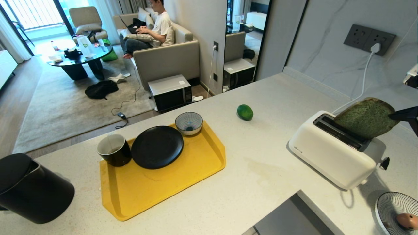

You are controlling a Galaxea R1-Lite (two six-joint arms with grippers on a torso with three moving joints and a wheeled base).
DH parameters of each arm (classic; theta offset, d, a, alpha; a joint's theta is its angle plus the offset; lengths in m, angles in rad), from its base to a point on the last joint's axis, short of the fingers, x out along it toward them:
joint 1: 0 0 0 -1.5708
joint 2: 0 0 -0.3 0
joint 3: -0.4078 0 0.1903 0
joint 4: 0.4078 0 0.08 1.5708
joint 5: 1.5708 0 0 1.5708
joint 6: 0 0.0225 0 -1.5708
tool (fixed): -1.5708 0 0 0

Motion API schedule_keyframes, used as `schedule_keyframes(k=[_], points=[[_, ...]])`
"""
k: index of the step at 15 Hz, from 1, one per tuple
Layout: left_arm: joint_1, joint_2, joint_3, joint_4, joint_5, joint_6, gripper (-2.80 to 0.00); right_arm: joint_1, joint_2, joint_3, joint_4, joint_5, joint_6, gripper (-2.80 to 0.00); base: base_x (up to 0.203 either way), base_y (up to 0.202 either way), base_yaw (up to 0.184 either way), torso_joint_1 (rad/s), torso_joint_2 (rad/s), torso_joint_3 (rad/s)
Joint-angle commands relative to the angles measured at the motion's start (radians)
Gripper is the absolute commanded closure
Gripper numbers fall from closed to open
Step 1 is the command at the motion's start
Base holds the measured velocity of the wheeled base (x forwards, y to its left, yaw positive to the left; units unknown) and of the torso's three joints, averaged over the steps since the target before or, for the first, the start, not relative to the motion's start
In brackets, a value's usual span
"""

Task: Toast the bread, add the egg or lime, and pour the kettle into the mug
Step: Put the bread slices in the toaster

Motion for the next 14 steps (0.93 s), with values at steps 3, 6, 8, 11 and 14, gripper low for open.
schedule_keyframes(k=[3, 6, 8, 11, 14], points=[[0.0, 0.001, 0.0, 0.0, 0.0, -0.002, 0.0, 0.01, -0.012, 0.007, 0.002, 0.001, -0.005, 0.0, 0.0, 0.0, 0.0, 0.0, 0.0, 0.0], [0.0, 0.001, 0.0, 0.0, 0.0, -0.002, 0.0, 0.038, -0.013, 0.001, -0.001, 0.001, -0.005, 0.0, 0.0, 0.0, 0.0, 0.0, 0.0, 0.0], [0.0, 0.001, 0.001, 0.0, 0.0, -0.002, 0.0, 0.05, -0.013, -0.002, -0.006, 0.003, -0.003, 0.0, 0.0, 0.0, 0.0, 0.0, 0.0, 0.0], [0.0, 0.001, 0.002, 0.0, 0.001, -0.002, 0.0, 0.05, 0.003, -0.012, -0.008, 0.003, -0.002, 0.0, 0.0, 0.0, 0.0, 0.0, 0.0, 0.0], [0.0, 0.001, 0.0, 0.0, 0.001, -0.002, 0.0, 0.049, 0.028, -0.034, -0.009, 0.002, -0.002, 0.0, 0.0, 0.0, 0.0, 0.0, 0.0, 0.0]])
